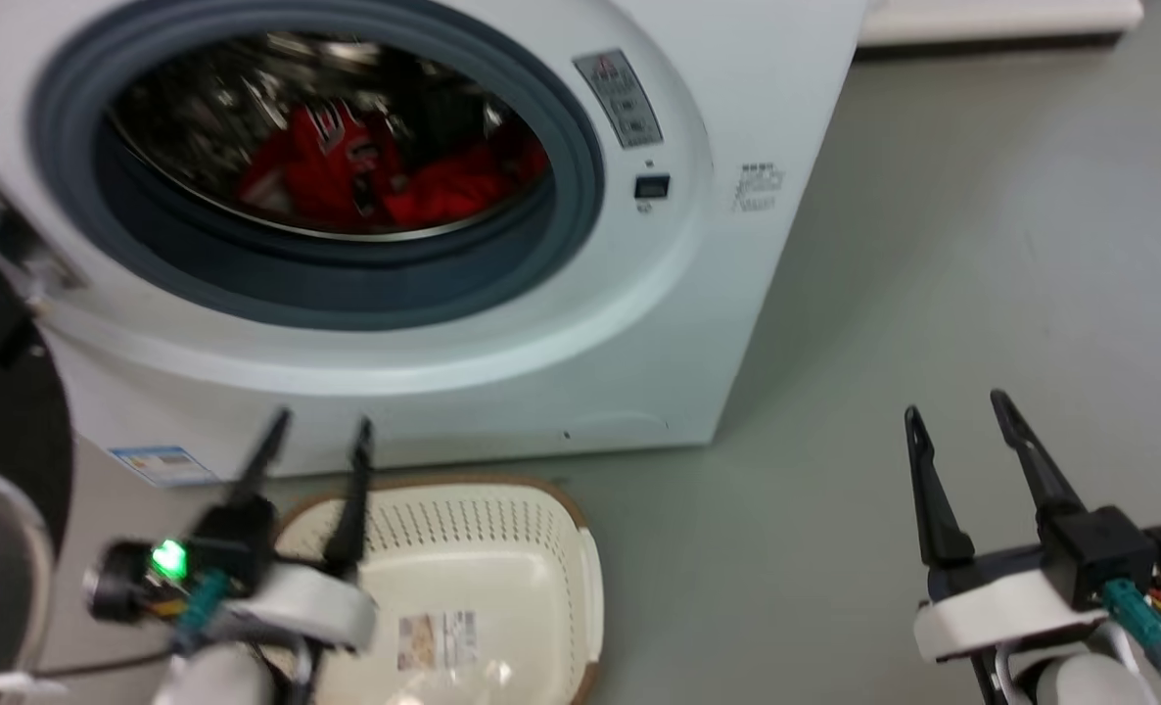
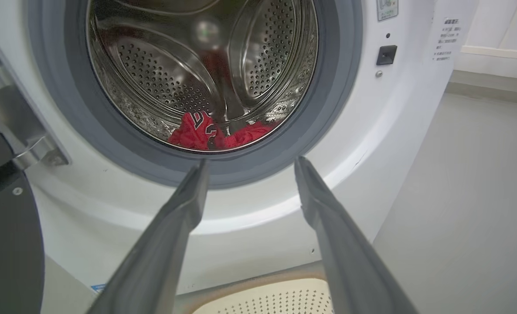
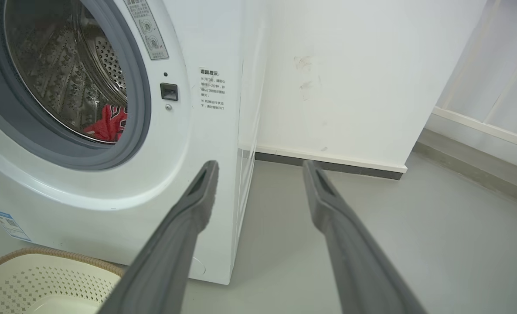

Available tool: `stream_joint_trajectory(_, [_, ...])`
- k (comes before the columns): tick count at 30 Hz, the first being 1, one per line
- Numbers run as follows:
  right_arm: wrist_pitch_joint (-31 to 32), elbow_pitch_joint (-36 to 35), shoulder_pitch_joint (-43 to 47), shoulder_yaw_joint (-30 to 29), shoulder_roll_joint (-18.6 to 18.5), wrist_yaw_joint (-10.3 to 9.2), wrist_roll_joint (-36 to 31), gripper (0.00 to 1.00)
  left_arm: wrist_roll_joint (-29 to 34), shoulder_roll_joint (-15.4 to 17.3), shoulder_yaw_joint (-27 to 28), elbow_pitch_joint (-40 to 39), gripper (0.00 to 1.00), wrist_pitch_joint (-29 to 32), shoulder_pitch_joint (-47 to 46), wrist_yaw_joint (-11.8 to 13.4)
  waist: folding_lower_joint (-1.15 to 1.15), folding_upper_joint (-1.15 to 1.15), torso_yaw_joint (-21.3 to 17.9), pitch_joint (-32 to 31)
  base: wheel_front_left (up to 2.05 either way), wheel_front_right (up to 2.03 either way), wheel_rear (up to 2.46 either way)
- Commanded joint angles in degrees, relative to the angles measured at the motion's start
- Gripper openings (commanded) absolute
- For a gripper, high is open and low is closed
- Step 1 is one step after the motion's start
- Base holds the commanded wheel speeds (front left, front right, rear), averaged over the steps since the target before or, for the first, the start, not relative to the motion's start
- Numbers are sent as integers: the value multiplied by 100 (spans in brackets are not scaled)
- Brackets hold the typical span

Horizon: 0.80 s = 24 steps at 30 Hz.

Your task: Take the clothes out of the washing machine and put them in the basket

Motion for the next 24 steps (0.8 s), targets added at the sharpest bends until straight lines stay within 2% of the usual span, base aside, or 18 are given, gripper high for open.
stream_joint_trajectory(1, [-14,-15,-146,32,-10,-4,42,100,4,139,108,47,100,-16,-268,-20,0,0,-388,644,0,0,0])
stream_joint_trajectory(5, [-13,-65,-480,17,-7,-4,290,100,-16,658,327,267,100,-16,-1128,-104,0,0,-766,1280,0,0,0])
stream_joint_trajectory(10, [-14,-120,-698,48,-1,-4,498,100,7,1353,191,924,100,105,-2515,-189,0,0,-1031,1911,0,0,0])
stream_joint_trajectory(16, [-13,-209,-914,97,-1,-4,698,100,-269,1984,-310,1850,100,943,-4353,-222,0,0,-1258,2559,0,0,0])
stream_joint_trajectory(24, [-14,-341,-1105,278,-3,-4,974,100,-532,2656,-971,2908,100,2016,-6575,-227,0,0,-1577,3254,0,0,0])
